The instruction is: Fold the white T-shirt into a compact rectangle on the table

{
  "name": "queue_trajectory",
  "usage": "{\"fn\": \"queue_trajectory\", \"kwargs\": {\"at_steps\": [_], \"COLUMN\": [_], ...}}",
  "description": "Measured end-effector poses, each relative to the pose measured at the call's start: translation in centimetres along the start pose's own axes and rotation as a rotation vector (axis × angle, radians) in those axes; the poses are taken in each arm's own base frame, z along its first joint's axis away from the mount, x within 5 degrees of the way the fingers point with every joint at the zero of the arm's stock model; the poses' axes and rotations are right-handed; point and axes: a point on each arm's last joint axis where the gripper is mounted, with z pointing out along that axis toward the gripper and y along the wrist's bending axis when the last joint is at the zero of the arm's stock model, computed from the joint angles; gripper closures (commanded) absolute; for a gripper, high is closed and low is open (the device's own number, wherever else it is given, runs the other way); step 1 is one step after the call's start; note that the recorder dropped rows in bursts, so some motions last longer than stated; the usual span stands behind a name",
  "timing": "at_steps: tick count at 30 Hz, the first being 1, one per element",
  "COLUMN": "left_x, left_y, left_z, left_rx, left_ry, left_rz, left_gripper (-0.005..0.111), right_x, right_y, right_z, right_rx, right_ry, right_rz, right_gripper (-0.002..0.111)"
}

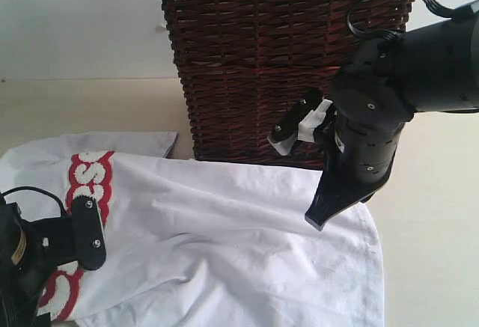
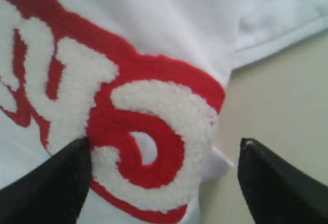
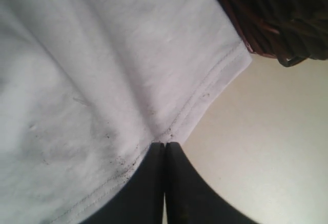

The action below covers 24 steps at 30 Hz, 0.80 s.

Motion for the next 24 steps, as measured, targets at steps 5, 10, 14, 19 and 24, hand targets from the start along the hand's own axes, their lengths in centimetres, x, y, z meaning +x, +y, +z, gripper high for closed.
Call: {"fn": "queue_trajectory", "kwargs": {"at_steps": [5,10,14,19,24], "left_x": [-0.4,-0.3,-0.3,-1.0,-1.7], "left_y": [0.2,0.5,0.8,2.1,4.3], "left_z": [0.2,0.2,0.2,-1.3,-3.2], "left_rx": [-0.046,-0.073,-0.103,-0.194,-0.348], "left_ry": [-0.059,-0.058,-0.048,-0.078,-0.104], "left_rz": [0.039,0.073,0.118,0.169,0.270], "left_gripper": [0.087,0.106,0.106,0.106,0.105], "right_x": [0.0,0.0,0.0,0.0,0.0], "right_y": [0.0,0.0,0.0,0.0,0.0], "right_z": [0.0,0.0,0.0,0.0,0.0], "right_rx": [-0.002,-0.002,-0.002,-0.002,-0.002], "right_ry": [0.000,0.000,0.000,0.000,0.000], "right_rz": [0.001,0.001,0.001,0.001,0.001], "right_gripper": [0.108,0.108,0.108,0.108,0.108]}}
